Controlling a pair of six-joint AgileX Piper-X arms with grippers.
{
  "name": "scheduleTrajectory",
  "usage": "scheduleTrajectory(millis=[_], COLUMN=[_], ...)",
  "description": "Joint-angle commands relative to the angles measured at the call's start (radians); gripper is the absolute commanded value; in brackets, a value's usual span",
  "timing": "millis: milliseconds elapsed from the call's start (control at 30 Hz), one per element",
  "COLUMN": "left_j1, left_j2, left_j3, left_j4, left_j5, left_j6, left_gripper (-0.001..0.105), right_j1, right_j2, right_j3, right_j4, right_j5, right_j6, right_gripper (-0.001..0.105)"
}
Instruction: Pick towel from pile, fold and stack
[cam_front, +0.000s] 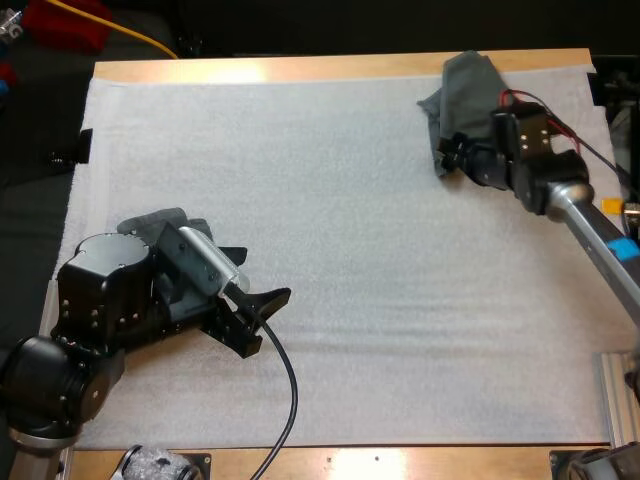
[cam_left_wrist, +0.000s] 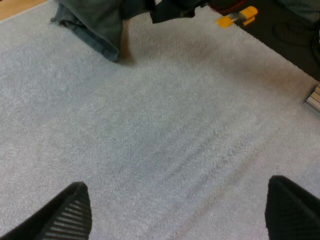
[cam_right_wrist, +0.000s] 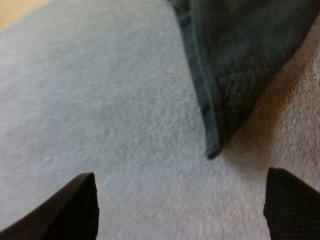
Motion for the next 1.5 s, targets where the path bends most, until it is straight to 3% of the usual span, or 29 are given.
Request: scheduleTrajectory(millis=[0,367,500,633,967,1167,1467], left_j1=[0.001,0.001,0.001,0.001,0.001,0.001,0.001], left_j2=[-0.004,-0.004,-0.004,-0.004,-0.004,-0.004,-0.004], left_j3=[-0.007,-0.007,-0.007,-0.007,-0.007,-0.007,-0.007], left_j4=[0.0,0.0,-0.002,-0.002,-0.002,-0.002,-0.002], left_j5=[0.002,0.002,0.002,0.002,0.002,0.002,0.002], left_j6=[-0.01,-0.01,-0.01,-0.01,-0.01,-0.01,-0.01], left_gripper=[0.07,0.07,0.07,0.07,0.07,0.07,0.07], right_j1=[0.002,-0.001,-0.001,-0.001,-0.001,-0.001,0.04], right_j2=[0.022,0.212,0.253,0.264,0.265,0.265,0.171], right_j3=[-0.016,-0.02,-0.022,-0.022,-0.022,-0.022,-0.022], right_j4=[-0.007,-0.187,-0.202,-0.205,-0.199,-0.199,-0.151], right_j5=[0.014,0.016,0.006,0.006,0.015,-0.003,0.025], right_j6=[0.013,0.155,0.206,0.206,0.204,0.177,-0.016], right_gripper=[0.067,0.067,0.055,0.051,0.003,0.002,0.002])
